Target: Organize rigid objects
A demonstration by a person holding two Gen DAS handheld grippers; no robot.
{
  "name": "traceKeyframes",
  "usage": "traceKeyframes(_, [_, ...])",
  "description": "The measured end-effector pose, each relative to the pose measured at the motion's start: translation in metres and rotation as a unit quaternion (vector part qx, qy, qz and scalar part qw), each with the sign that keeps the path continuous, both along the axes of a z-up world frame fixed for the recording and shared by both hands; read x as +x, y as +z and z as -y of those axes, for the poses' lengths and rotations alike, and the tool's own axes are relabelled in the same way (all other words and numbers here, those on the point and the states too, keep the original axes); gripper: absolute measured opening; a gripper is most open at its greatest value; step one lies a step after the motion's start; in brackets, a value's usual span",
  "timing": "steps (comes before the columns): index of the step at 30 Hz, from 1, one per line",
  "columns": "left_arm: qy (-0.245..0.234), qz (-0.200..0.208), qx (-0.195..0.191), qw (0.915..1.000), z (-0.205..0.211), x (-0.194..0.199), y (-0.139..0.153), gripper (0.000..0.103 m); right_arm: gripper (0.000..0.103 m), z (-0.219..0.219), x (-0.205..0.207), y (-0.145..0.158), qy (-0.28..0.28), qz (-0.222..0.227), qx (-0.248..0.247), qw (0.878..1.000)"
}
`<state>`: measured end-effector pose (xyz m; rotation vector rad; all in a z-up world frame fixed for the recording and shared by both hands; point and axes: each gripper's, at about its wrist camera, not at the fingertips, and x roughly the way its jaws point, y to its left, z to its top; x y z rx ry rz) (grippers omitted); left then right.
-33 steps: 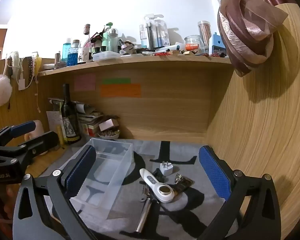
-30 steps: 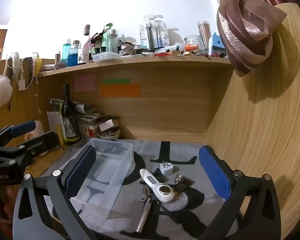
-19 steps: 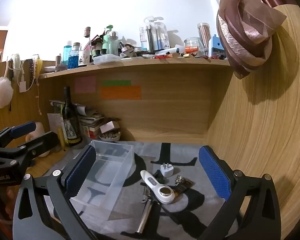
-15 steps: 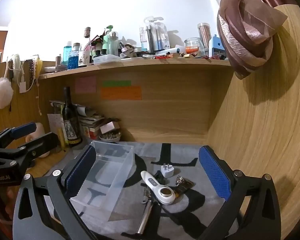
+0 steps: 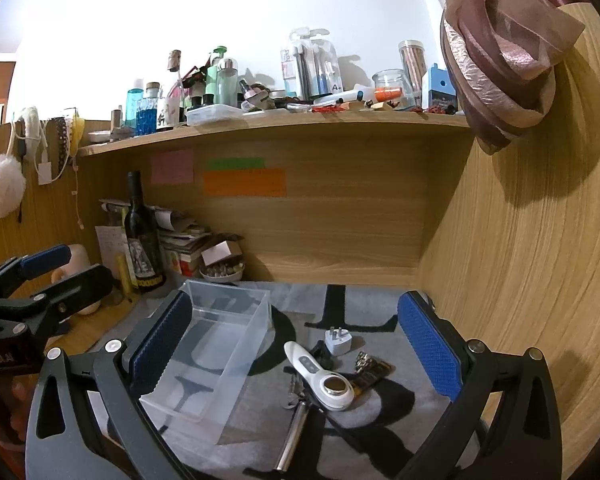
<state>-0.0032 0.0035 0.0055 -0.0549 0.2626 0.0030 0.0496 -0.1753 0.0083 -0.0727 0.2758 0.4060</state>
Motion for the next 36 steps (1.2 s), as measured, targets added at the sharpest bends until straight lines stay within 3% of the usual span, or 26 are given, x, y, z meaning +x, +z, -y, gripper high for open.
traceKeyframes(36, [-0.003, 0.001, -0.016, 0.9999, 0.0006, 0.0040, -0.0044, 0.103, 0.103, -0.0039, -0.0031, -0.0014, 0.001, 0.010, -0.007, 1.000])
